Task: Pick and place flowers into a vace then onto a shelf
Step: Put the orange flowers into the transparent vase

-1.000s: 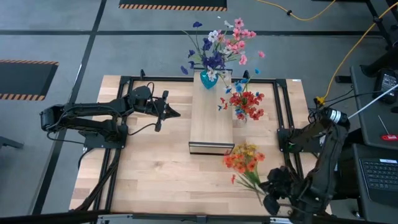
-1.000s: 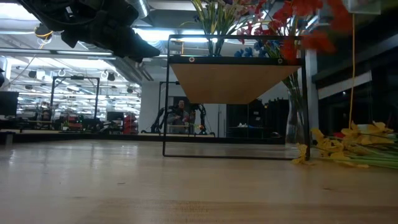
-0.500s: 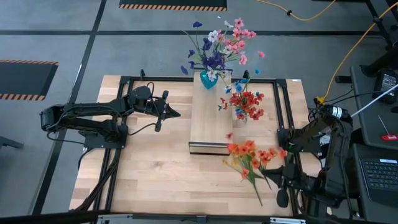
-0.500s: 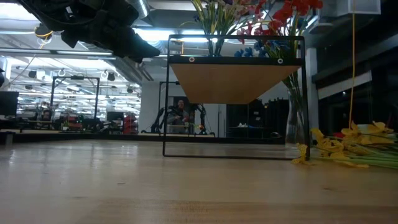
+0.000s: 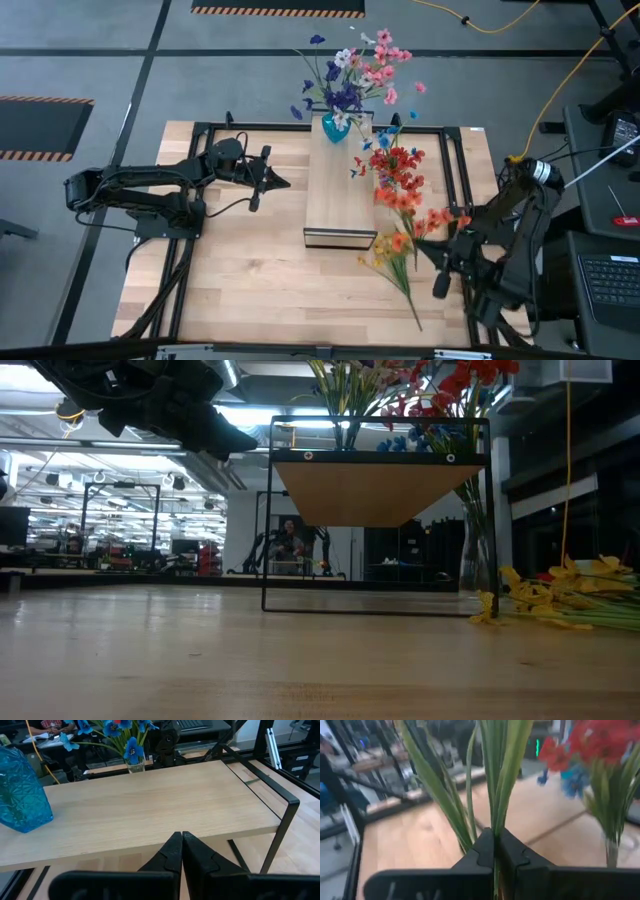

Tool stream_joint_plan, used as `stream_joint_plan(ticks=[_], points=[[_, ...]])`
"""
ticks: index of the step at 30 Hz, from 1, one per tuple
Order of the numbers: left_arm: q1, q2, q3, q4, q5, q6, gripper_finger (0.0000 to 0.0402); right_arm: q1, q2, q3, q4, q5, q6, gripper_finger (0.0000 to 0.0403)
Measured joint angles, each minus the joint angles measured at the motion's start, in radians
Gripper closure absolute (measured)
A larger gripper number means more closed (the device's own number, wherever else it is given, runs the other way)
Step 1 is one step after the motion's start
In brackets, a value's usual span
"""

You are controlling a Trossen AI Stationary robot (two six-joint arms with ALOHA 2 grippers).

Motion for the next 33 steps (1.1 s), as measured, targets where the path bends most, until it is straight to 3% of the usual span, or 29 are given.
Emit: stream_joint_plan(ticks=[3, 6, 10, 16, 21, 33], points=[[0.000, 0.000, 0.000, 0.002, 0.000, 0.001, 0.0395, 0.005, -0.080, -0.106, -0.003, 0.120, 0.049, 0.0401], [0.000, 0.000, 0.000, 0.001, 0.000, 0.001, 0.0398, 0.007, -0.151, -0.180, -0.002, 0.152, 0.055, 0.0401], [0.000, 0.000, 0.000, 0.002, 0.000, 0.001, 0.0400, 0.012, -0.222, -0.226, -0.002, 0.231, -0.039, 0.0401], [0.000, 0.000, 0.000, 0.003, 0.000, 0.001, 0.0395, 0.017, -0.286, -0.227, 0.001, 0.234, -0.207, 0.0401], [0.000, 0.000, 0.000, 0.005, -0.001, -0.002, 0.0396, -0.021, -0.338, -0.227, 0.002, 0.233, -0.251, 0.0401], [0.000, 0.000, 0.000, 0.005, -0.002, -0.002, 0.0396, -0.048, -0.576, -0.180, 0.000, 0.227, -0.562, 0.0401]])
